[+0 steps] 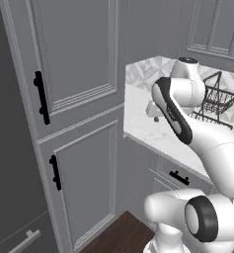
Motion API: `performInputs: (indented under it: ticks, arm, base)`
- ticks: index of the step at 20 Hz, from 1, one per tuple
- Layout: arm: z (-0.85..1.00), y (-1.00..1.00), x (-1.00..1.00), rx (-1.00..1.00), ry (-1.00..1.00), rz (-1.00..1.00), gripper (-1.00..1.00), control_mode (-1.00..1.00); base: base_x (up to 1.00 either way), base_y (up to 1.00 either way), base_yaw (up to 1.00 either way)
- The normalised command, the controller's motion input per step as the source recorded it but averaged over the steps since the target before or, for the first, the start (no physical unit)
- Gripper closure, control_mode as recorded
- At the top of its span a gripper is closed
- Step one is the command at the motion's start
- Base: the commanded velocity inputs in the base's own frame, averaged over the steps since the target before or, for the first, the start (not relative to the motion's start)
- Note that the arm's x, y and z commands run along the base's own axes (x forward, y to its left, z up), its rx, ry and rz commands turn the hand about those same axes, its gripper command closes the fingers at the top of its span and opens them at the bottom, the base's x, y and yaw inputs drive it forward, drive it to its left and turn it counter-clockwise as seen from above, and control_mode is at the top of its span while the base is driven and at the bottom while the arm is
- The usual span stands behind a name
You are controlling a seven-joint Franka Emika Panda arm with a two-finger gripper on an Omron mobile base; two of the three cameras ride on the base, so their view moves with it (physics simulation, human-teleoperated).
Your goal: Take a straw from the drawer in front and place it inside the glass cup on the dining counter.
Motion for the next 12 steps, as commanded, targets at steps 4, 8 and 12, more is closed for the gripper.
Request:
performInputs:
  ticks: [4,8,12]
  arm:
    - [0.00,0.00,0.00,0.00,0.00,0.00,-1.00,1.00]
    - [0.00,0.00,0.00,0.00,0.00,0.00,-1.00,1.00]
    - [0.00,0.00,0.00,0.00,0.00,0.00,-1.00,1.00]
  base:
    - [-0.31,-0.13,0.48]
    - [-0.41,-0.26,0.45]
    - [-0.65,-0.45,0.26]
